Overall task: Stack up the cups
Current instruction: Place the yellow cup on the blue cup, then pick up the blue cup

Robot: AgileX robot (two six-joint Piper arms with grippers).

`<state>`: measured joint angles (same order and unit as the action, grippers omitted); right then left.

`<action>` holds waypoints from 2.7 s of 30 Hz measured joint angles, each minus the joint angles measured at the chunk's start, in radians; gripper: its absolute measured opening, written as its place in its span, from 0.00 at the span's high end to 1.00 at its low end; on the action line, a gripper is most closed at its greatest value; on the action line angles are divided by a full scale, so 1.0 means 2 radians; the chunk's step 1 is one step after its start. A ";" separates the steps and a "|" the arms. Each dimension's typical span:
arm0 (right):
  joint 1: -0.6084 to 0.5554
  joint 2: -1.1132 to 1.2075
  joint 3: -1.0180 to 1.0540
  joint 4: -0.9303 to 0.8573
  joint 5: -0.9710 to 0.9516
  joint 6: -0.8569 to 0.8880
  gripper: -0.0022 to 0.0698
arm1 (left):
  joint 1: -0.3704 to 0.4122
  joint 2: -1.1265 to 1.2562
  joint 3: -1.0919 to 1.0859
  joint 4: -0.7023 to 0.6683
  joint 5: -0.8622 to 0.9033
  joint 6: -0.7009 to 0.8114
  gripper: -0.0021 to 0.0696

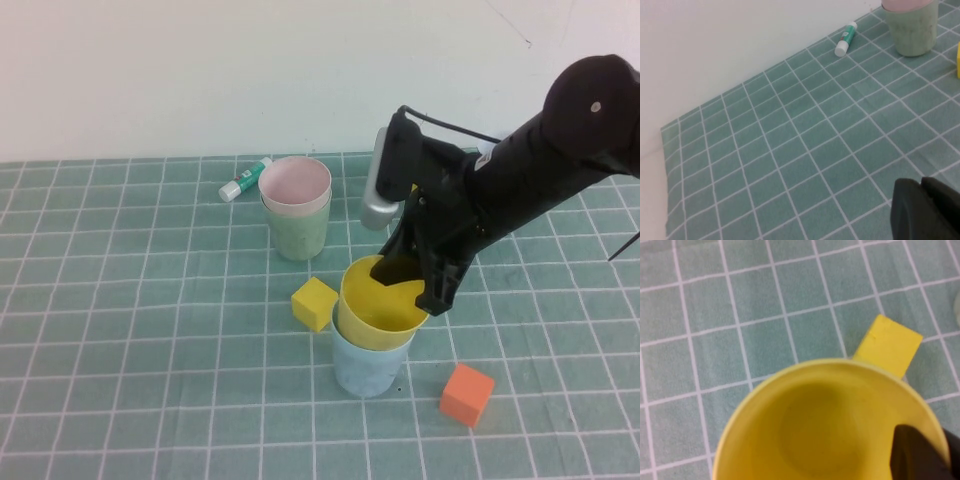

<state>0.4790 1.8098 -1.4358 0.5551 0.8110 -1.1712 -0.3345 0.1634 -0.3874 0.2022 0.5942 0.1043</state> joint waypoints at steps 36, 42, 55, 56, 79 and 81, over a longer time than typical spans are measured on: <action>0.000 0.140 -0.210 0.111 -0.114 0.038 0.35 | 0.000 -0.050 0.047 0.018 -0.069 -0.023 0.97; 0.000 0.137 -0.233 -0.016 0.013 0.113 0.35 | 0.000 -0.050 0.048 0.021 -0.070 -0.023 0.97; 0.000 0.134 -0.285 -0.102 0.209 0.208 0.35 | 0.000 -0.062 0.059 0.027 -0.088 -0.023 0.97; 0.000 0.134 -0.285 -0.098 0.209 0.212 0.35 | 0.000 -0.062 0.059 0.027 -0.088 -0.023 0.97; 0.035 0.139 -0.208 -0.108 0.210 0.220 0.54 | 0.000 -0.080 0.059 0.027 -0.091 -0.023 0.97; 0.035 0.146 -0.208 -0.094 0.210 0.215 0.62 | 0.000 -0.080 0.059 0.027 -0.092 -0.023 0.97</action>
<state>0.5499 2.1015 -1.8512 0.3681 1.2301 -0.7421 -0.3345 0.0041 -0.2702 0.2558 0.4110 0.0583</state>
